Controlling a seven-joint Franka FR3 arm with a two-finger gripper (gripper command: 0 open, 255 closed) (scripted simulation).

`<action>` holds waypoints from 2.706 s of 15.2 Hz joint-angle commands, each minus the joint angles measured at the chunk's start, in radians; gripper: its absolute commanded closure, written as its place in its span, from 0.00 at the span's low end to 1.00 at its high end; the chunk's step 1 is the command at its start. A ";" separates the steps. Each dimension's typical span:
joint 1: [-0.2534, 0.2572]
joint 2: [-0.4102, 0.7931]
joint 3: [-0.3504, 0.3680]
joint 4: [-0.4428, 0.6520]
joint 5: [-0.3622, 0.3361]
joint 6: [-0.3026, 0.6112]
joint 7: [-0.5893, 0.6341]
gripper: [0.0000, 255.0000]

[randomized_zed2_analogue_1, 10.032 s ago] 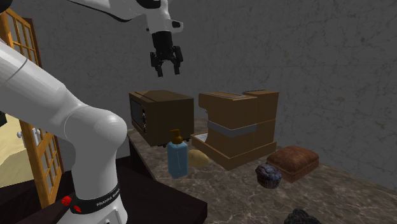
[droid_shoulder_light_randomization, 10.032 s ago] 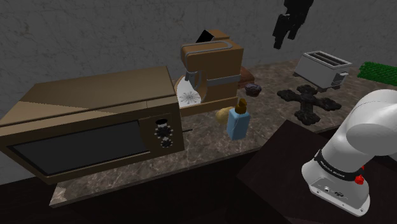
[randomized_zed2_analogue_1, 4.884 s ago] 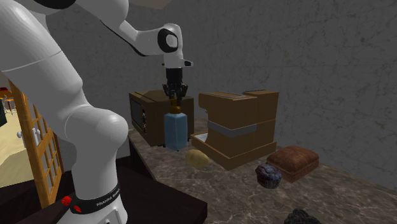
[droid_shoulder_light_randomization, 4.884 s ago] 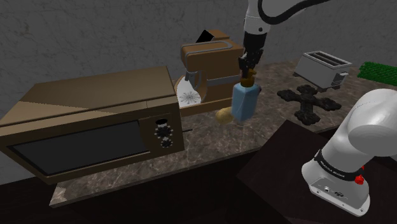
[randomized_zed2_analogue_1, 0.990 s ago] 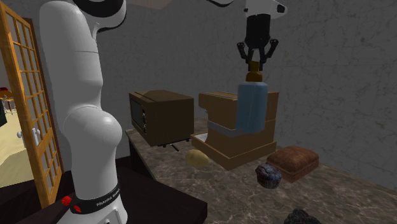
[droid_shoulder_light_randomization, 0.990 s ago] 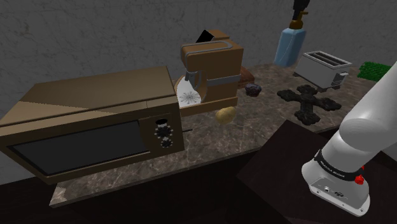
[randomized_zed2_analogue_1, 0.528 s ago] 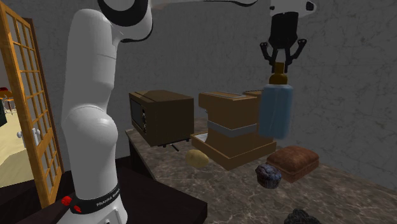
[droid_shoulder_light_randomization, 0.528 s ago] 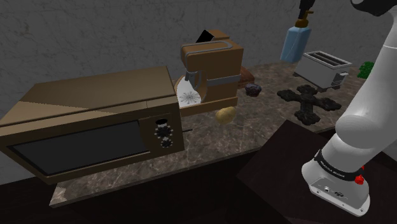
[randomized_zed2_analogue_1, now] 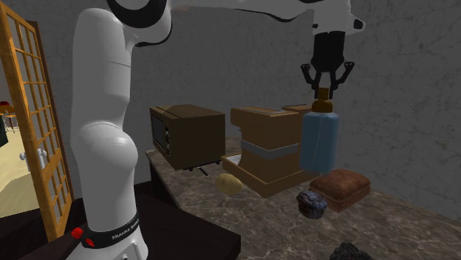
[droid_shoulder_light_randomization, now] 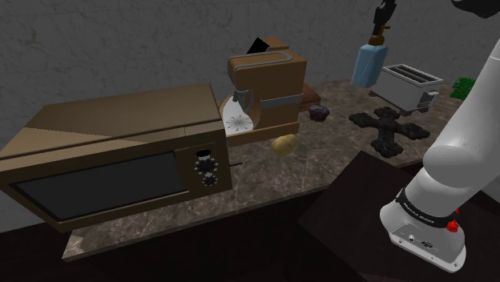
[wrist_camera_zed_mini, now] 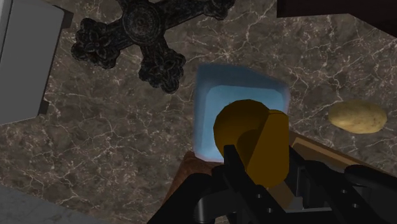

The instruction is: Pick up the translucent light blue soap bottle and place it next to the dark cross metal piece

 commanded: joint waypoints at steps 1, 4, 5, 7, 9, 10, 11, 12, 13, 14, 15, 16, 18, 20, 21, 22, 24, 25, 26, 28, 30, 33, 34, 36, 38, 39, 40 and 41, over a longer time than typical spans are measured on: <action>0.002 -0.004 0.001 -0.030 -0.002 0.027 0.000 1.00; 0.007 -0.014 0.002 -0.082 -0.007 0.071 0.003 1.00; 0.008 -0.017 0.003 -0.098 -0.009 0.085 0.003 1.00; 0.010 -0.021 0.004 -0.130 -0.011 0.114 0.004 1.00; 0.012 -0.024 0.004 -0.161 -0.012 0.142 0.005 1.00; 0.013 -0.025 0.005 -0.175 -0.013 0.155 0.005 1.00; 0.013 -0.026 0.005 -0.190 -0.013 0.169 0.005 1.00; 0.014 -0.026 0.005 -0.204 -0.013 0.183 0.005 1.00; 0.014 -0.026 0.006 -0.217 -0.013 0.196 0.005 1.00; 0.015 -0.026 0.006 -0.231 -0.013 0.210 0.005 1.00; 0.015 -0.026 0.006 -0.244 -0.013 0.223 0.004 1.00; 0.015 -0.026 0.007 -0.257 -0.012 0.236 0.004 1.00; 0.016 -0.024 0.007 -0.281 -0.011 0.263 0.003 1.00; 0.016 -0.021 0.008 -0.305 -0.009 0.289 0.001 1.00; 0.016 -0.019 0.008 -0.317 -0.007 0.302 0.000 1.00; 0.016 -0.017 0.008 -0.328 -0.006 0.314 -0.001 1.00; 0.015 -0.012 0.009 -0.349 -0.002 0.340 -0.003 1.00; 0.015 -0.009 0.009 -0.360 0.000 0.353 -0.005 1.00; 0.015 -0.006 0.010 -0.370 0.002 0.366 -0.006 1.00; 0.014 0.001 0.011 -0.389 0.007 0.391 -0.010 1.00; 0.013 0.009 0.011 -0.408 0.012 0.416 -0.013 1.00; 0.012 0.022 0.013 -0.434 0.021 0.453 -0.020 1.00; 0.011 0.027 0.014 -0.442 0.025 0.465 -0.022 1.00; 0.009 0.037 0.016 -0.458 0.032 0.489 -0.027 1.00; 0.008 0.048 0.017 -0.473 0.040 0.513 -0.033 1.00; 0.007 0.054 0.018 -0.480 0.045 0.525 -0.036 1.00; 0.006 0.060 0.020 -0.487 0.049 0.537 -0.039 1.00; 0.004 0.067 0.021 -0.493 0.054 0.549 -0.042 1.00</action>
